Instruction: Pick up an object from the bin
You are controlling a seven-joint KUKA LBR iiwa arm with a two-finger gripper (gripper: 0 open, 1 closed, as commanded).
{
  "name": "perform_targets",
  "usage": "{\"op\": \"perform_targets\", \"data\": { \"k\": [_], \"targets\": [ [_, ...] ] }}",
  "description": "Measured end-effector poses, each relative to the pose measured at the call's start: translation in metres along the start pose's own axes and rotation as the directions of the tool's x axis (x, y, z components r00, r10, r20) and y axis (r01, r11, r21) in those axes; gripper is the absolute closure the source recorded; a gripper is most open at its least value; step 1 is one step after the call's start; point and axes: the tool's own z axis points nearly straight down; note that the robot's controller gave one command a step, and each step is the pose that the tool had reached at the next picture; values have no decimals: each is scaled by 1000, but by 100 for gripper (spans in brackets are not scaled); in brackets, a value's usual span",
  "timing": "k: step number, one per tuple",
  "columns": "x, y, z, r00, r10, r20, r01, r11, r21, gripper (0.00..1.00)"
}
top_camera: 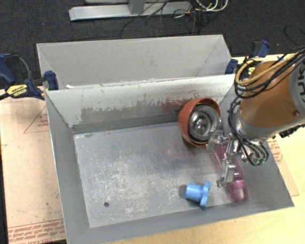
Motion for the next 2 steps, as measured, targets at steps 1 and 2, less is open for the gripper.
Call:
{"op": "perform_targets", "data": {
  "k": [1, 2],
  "targets": [
    [-5, 6, -11, 979, -201, 15, 201, 980, 4, 0],
    [-1, -24, -1, 1000, -7, 5, 7, 1000, 0, 0]
  ]
}}
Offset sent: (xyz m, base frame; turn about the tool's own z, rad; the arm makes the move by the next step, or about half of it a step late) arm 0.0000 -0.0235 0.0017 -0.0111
